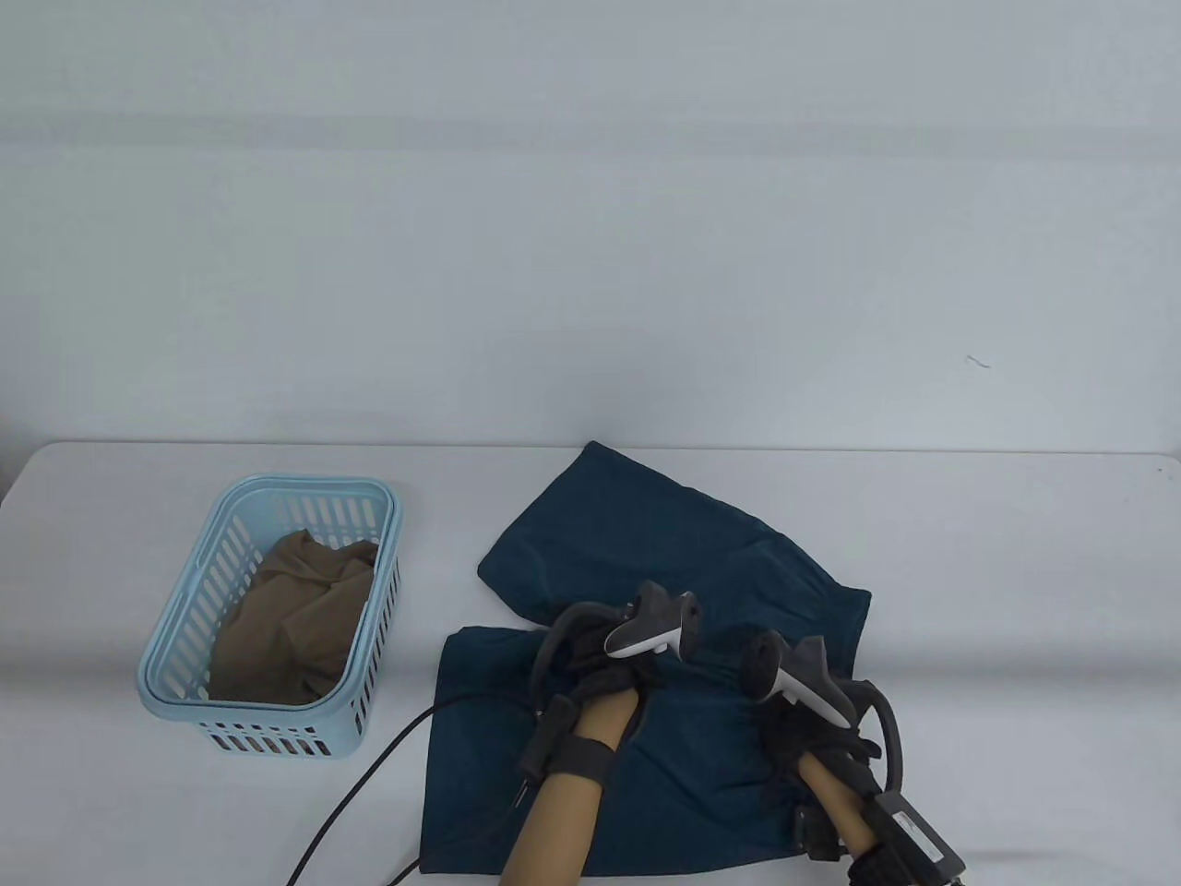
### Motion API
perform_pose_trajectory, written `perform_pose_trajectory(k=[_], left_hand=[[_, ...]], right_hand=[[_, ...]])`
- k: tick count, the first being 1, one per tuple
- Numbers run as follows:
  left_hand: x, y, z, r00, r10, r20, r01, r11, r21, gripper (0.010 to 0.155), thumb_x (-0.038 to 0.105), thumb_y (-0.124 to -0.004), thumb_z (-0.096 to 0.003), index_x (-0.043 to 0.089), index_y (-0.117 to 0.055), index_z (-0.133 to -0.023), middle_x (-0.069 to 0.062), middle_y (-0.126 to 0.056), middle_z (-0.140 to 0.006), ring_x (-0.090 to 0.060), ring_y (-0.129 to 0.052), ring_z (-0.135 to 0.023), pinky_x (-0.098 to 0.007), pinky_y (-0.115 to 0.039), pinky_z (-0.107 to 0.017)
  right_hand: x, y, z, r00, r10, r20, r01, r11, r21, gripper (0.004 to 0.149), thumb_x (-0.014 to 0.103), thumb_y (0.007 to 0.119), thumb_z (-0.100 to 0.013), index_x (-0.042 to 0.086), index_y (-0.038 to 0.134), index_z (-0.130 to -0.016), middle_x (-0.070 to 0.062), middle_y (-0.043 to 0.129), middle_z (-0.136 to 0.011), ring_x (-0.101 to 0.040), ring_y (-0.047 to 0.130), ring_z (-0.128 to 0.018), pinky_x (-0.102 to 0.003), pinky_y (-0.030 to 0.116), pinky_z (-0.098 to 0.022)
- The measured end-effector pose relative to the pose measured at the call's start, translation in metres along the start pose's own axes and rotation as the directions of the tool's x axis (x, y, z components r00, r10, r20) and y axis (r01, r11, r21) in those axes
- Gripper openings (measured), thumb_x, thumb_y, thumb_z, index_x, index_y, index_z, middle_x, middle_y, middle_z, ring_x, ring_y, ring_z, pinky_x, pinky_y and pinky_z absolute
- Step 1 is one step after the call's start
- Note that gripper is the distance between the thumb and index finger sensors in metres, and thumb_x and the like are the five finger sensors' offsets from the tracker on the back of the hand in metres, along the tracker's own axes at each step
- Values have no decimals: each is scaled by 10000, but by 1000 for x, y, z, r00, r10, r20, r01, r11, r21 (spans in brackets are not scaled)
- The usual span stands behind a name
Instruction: Roll shorts into tight roll
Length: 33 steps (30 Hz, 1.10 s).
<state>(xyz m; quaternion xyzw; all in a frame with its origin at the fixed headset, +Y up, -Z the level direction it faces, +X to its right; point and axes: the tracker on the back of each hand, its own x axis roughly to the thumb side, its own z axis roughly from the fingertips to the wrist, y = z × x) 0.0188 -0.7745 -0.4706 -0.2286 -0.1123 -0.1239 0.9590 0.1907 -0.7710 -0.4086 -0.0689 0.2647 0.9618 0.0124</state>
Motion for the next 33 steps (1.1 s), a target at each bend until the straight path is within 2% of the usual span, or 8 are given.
perform_pose_trajectory(k=[14,17,21,23,26,28,30,33], left_hand=[[-12,0,-8,994,105,13,-105,994,28,506,270,-642,-562,98,-497,-1014,-193,-592,-944,-356,-726,-805,-766,-307,-672],[-14,-2,-7,993,110,35,-111,993,33,515,277,-637,-561,98,-485,-1019,-190,-576,-947,-354,-713,-806,-762,-304,-668],[-22,-1,0,981,161,107,-161,987,-9,587,325,-625,-556,96,-417,-1054,-199,-531,-1004,-371,-674,-867,-756,-273,-658],[-33,1,18,958,246,145,-251,968,15,646,337,-623,-553,68,-345,-1070,-224,-481,-1042,-405,-629,-929,-765,-243,-644],[-51,2,55,935,247,253,-279,955,100,679,343,-627,-551,48,-316,-1077,-254,-446,-1060,-448,-591,-952,-770,-240,-641],[-63,-4,86,930,195,313,-248,959,138,703,351,-625,-554,45,-274,-1080,-262,-405,-1084,-469,-552,-984,-778,-230,-640],[-73,-12,114,926,134,352,-212,958,194,725,358,-633,-549,32,-263,-1080,-274,-398,-1090,-486,-545,-997,-780,-242,-638],[-84,-30,153,918,84,387,-156,975,158,754,361,-641,-548,30,-223,-1080,-278,-354,-1104,-506,-491,-1025,-780,-242,-641]], right_hand=[[-11,-21,-36,991,-130,4,130,991,-5,529,324,573,-574,34,513,-1012,-130,259,-1148,-404,199,-1072,-739,151,-677],[-16,-21,-37,985,-173,23,173,985,2,530,327,575,-572,40,516,-1013,-121,256,-1148,-397,194,-1072,-735,162,-682],[-29,-23,-38,965,-249,85,248,969,22,548,342,581,-564,48,508,-1020,-125,258,-1144,-398,201,-1068,-729,169,-690],[-43,-27,-32,940,-314,131,312,949,36,586,346,580,-563,76,434,-1062,-140,237,-1148,-403,198,-1066,-728,170,-689],[-65,-38,-11,923,-327,201,346,936,-67,596,321,598,-560,136,377,-1081,-134,244,-1157,-411,208,-1071,-727,176,-694],[-81,-40,5,940,-257,225,283,955,-91,611,304,615,-558,173,337,-1085,-103,229,-1164,-404,194,-1076,-721,176,-701],[-93,-37,17,957,-163,241,184,981,-68,639,299,634,-555,197,293,-1086,-84,202,-1167,-394,171,-1080,-716,174,-705],[-102,-26,30,971,3,237,6,999,-40,695,302,664,-547,208,232,-1083,-78,147,-1167,-387,151,-1079,-710,180,-710]])
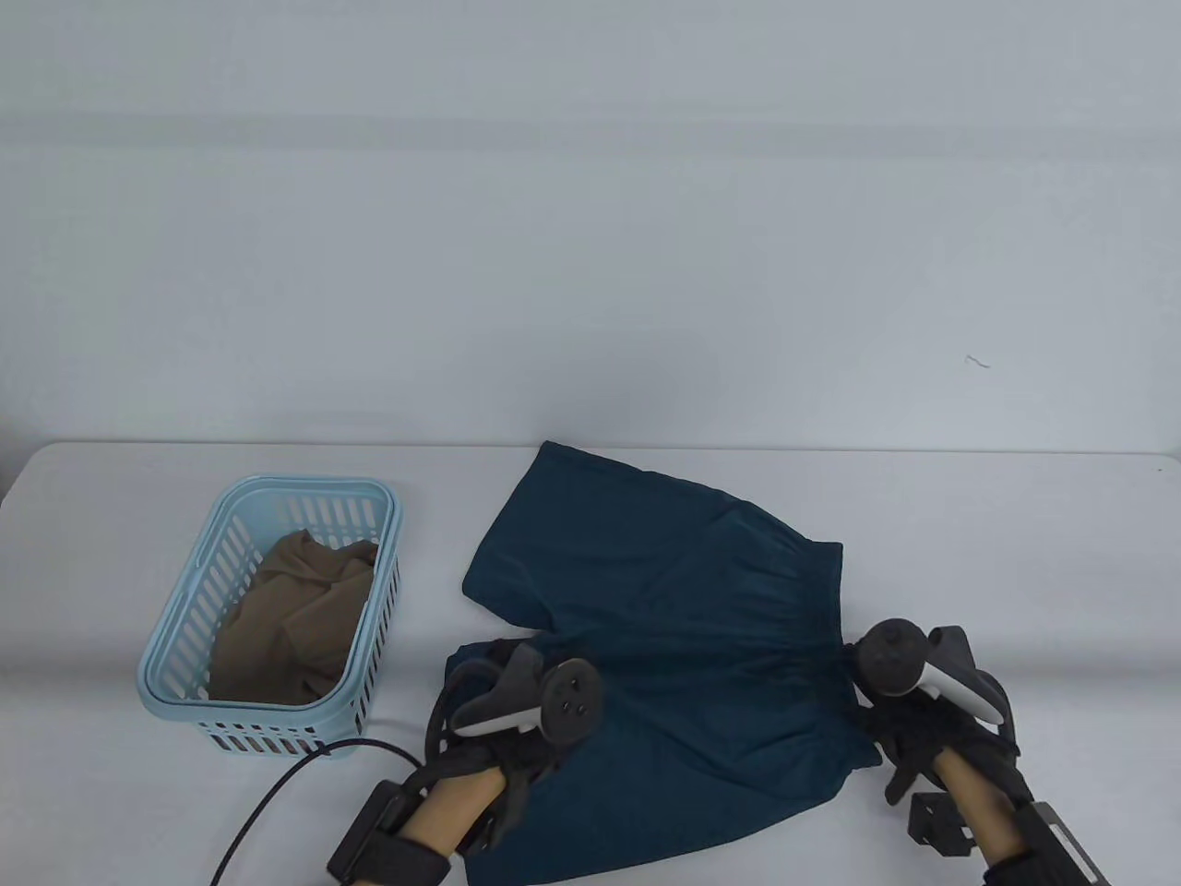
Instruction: Roll shorts into tight roll
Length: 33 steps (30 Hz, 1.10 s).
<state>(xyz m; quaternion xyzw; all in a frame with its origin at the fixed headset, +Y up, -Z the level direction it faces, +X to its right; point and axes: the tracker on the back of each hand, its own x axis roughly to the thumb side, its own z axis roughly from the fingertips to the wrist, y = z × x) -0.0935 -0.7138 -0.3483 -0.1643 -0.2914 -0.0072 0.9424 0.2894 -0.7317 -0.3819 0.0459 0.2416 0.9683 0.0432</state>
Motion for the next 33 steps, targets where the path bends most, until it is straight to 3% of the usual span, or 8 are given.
perform_pose_trajectory(k=[3,7,11,16,20,25,30,33], left_hand=[[5,-18,32,999,-3,38,6,996,-91,809,375,-660,-539,13,-172,-1074,-299,-298,-1108,-528,-444,-1036,-782,-238,-634],[11,-45,55,999,-23,46,33,974,-224,912,434,-668,-528,-20,-77,-1054,-343,-192,-1103,-580,-355,-1045,-789,-215,-626],[5,-68,57,993,-113,18,114,957,-265,972,477,-672,-512,-36,-33,-1034,-353,-150,-1093,-602,-331,-1042,-786,-230,-625],[0,-86,50,999,-47,2,45,950,-310,1033,539,-675,-486,-31,-4,-1027,-356,-100,-1087,-622,-274,-1036,-791,-216,-622],[4,-92,47,998,-69,9,68,940,-335,958,542,-626,-496,-4,-77,-1061,-351,-83,-1081,-646,-210,-994,-784,-226,-629],[-1,-87,47,997,-71,-28,64,979,-193,652,336,-558,-565,70,-260,-1080,-275,-249,-1114,-580,-355,-1018,-743,-320,-668],[-10,-73,51,999,-13,-40,12,1000,-17,505,312,-582,-551,160,-587,-1033,-203,-577,-1098,-475,-638,-1008,-664,-464,-704],[-18,-52,59,994,103,-44,-99,991,95,464,313,-598,-546,174,-688,-979,-182,-708,-1053,-443,-756,-966,-651,-501,-702]], right_hand=[[6,15,7,987,163,12,-163,986,19,746,308,690,-535,201,191,-1079,-88,120,-1160,-383,145,-1077,-704,191,-714],[14,30,1,973,228,11,-229,970,81,820,332,711,-522,178,122,-1071,-116,73,-1144,-393,129,-1070,-701,192,-715],[19,39,-6,975,223,15,-223,970,99,833,341,719,-516,199,106,-1062,-93,70,-1143,-391,141,-1070,-696,206,-718],[19,44,-8,981,193,-2,-192,977,89,753,339,692,-526,218,185,-1069,-74,141,-1148,-393,191,-1075,-702,219,-714],[20,45,-9,981,195,-12,-194,981,20,687,310,675,-531,223,253,-1066,-71,202,-1150,-381,256,-1078,-699,252,-713],[21,44,-8,980,195,-28,-197,973,-123,567,226,645,-533,233,399,-1044,-58,365,-1139,-355,409,-1072,-698,311,-714],[15,37,-6,995,99,-18,-100,974,-205,504,219,657,-521,240,553,-1013,-52,532,-1115,-343,530,-1052,-693,382,-711],[10,29,-3,1000,30,-1,-29,970,-241,481,243,678,-509,244,632,-988,-43,633,-1088,-339,590,-1038,-691,412,-707]])
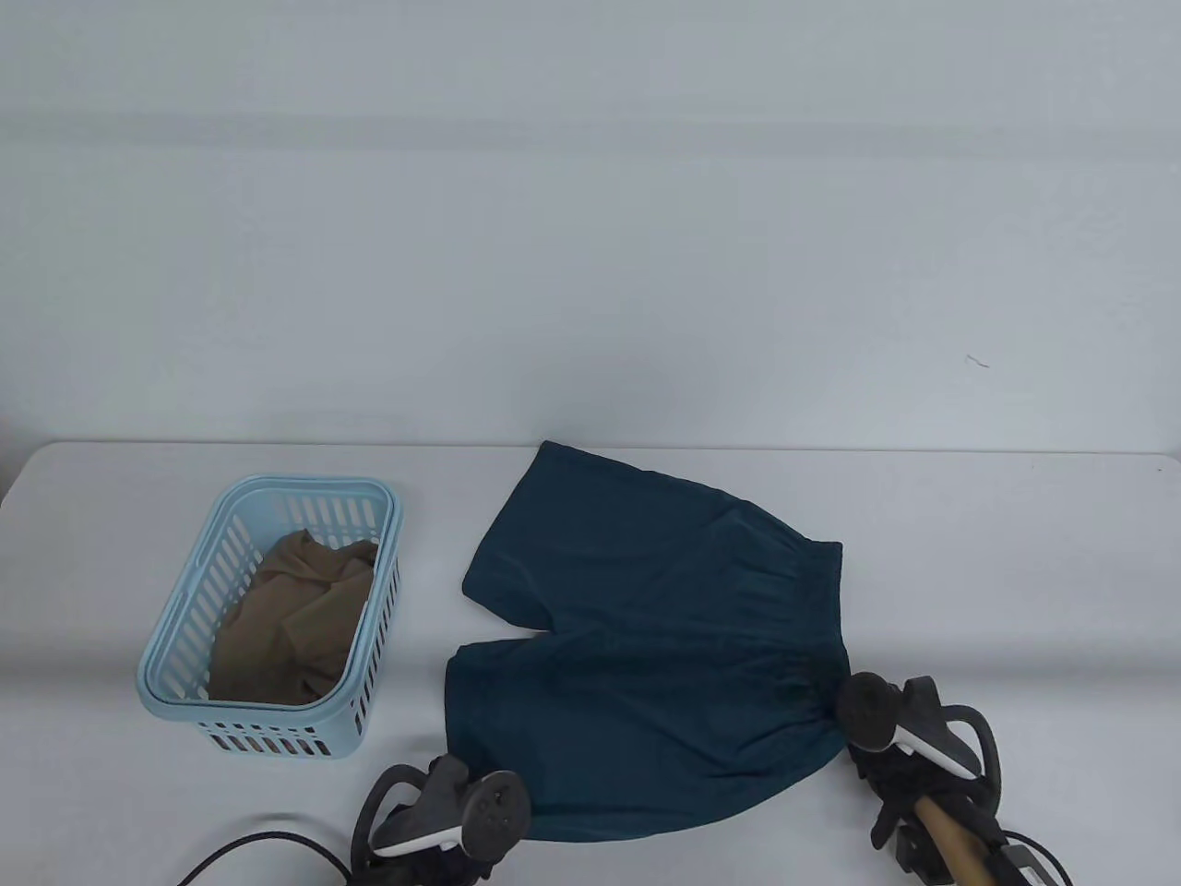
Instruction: Roll shorts into tight roll
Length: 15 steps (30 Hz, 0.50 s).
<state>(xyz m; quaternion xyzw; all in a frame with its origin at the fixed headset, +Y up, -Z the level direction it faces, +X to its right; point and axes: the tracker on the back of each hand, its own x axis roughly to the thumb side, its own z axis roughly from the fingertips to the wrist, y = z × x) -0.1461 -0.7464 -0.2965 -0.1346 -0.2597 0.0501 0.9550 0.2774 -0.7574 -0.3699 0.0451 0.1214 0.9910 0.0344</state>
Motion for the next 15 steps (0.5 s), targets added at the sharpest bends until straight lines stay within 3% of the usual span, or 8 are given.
perform_pose_trajectory(k=[3,9,15], left_hand=[[-4,29,12,994,109,8,-110,988,110,444,309,-613,-547,169,-725,-953,-186,-739,-1037,-449,-781,-950,-659,-504,-697],[-5,77,41,982,183,50,-190,945,266,420,322,-637,-549,160,-776,-910,-179,-800,-1001,-448,-830,-918,-678,-514,-690],[2,109,69,960,241,145,-277,896,348,415,319,-633,-556,156,-779,-908,-183,-806,-998,-455,-833,-914,-690,-507,-689]], right_hand=[[-6,-12,2,998,-67,-18,67,998,-3,454,275,703,-497,236,705,-950,-49,732,-1040,-337,671,-1007,-693,440,-701],[-12,-38,12,964,-267,15,267,964,-8,452,311,716,-494,206,734,-934,-85,778,-995,-342,777,-914,-607,562,-680],[-21,-66,34,866,-496,64,489,866,99,462,294,684,-522,151,704,-962,-147,756,-990,-378,775,-889,-622,551,-677]])
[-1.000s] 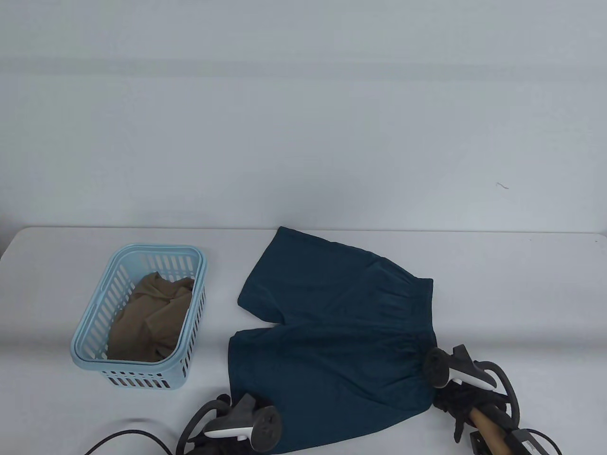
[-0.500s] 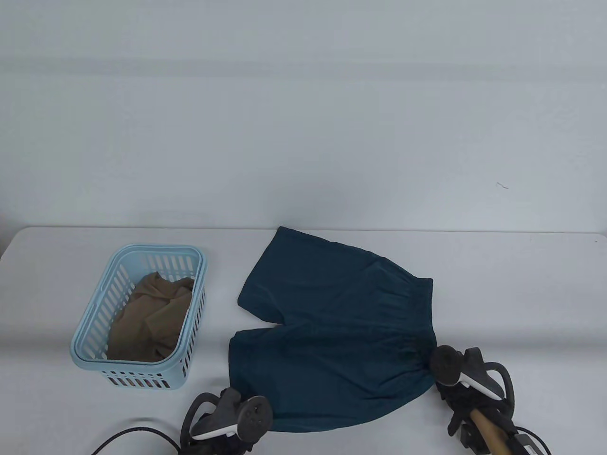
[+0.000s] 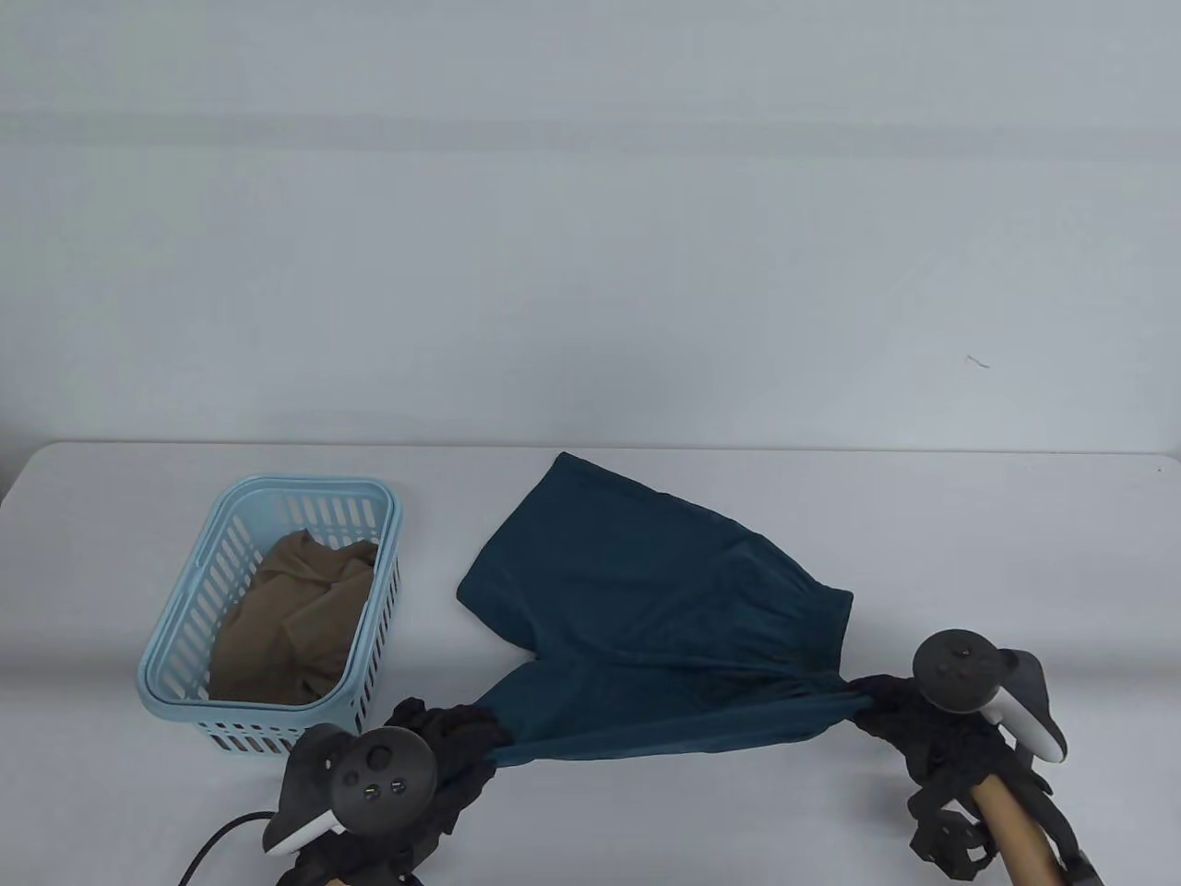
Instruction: Roll shorts into tight roll
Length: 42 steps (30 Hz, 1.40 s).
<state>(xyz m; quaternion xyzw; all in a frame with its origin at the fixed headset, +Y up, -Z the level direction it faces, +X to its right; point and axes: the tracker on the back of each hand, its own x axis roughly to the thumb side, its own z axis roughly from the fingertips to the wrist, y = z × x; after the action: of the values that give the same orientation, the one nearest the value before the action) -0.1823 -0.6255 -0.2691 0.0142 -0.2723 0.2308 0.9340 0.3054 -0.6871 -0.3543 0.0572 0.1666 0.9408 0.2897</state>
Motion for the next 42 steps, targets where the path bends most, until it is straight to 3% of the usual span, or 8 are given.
perform_pose_trajectory(k=[9,16,21,27,32,36,39,42], left_hand=[[19,19,7,989,100,111,-104,994,26,407,322,-640,-562,152,-793,-899,-185,-816,-992,-460,-840,-909,-696,-507,-687],[51,52,5,976,92,199,-99,995,28,404,323,-645,-568,144,-799,-896,-187,-821,-991,-462,-839,-911,-700,-504,-692],[55,78,-15,986,60,156,-66,997,34,403,327,-652,-569,149,-802,-898,-182,-822,-995,-459,-839,-917,-700,-498,-698],[16,79,-82,995,-75,-69,74,997,-11,406,332,-655,-567,165,-799,-909,-186,-811,-1008,-464,-829,-925,-706,-488,-697],[-29,62,-150,968,-36,-248,12,995,-96,407,331,-654,-567,173,-796,-914,-194,-799,-1019,-475,-815,-934,-714,-478,-693],[-68,37,-213,906,-17,-423,-38,992,-121,442,346,-649,-563,170,-757,-954,-202,-750,-1053,-490,-763,-968,-720,-441,-692],[-77,17,-237,869,-122,-480,80,991,-106,598,403,-619,-552,126,-536,-1075,-245,-518,-1144,-547,-547,-1043,-732,-353,-688],[-72,-3,-243,890,-167,-425,119,983,-137,638,427,-597,-550,118,-474,-1093,-245,-460,-1158,-555,-486,-1059,-731,-330,-690]], right_hand=[[0,-24,31,994,-87,67,84,995,47,459,285,684,-528,132,710,-959,-165,759,-982,-393,776,-877,-627,549,-674],[-4,-34,39,980,-158,122,139,978,153,455,295,686,-532,131,719,-955,-166,769,-974,-392,785,-869,-626,552,-674],[-8,-40,34,958,-238,159,203,956,214,454,303,684,-536,124,722,-951,-172,780,-959,-389,797,-848,-621,560,-669],[-10,-38,8,980,-187,66,176,973,149,462,309,675,-540,112,713,-957,-184,768,-964,-402,782,-854,-631,545,-671],[-17,-35,-28,990,-141,-31,144,981,129,465,318,675,-540,110,719,-953,-187,774,-958,-408,786,-848,-632,546,-670],[-30,-30,-61,984,-128,-127,139,987,78,470,317,676,-535,112,716,-957,-183,763,-974,-413,773,-867,-638,540,-672],[-38,-25,-69,974,-107,-199,108,994,-6,550,321,654,-538,92,596,-1034,-208,606,-1077,-463,627,-969,-674,478,-686],[-42,-24,-62,979,-50,-198,33,996,-88,607,340,641,-539,84,502,-1072,-219,493,-1120,-491,529,-1005,-684,448,-690]])
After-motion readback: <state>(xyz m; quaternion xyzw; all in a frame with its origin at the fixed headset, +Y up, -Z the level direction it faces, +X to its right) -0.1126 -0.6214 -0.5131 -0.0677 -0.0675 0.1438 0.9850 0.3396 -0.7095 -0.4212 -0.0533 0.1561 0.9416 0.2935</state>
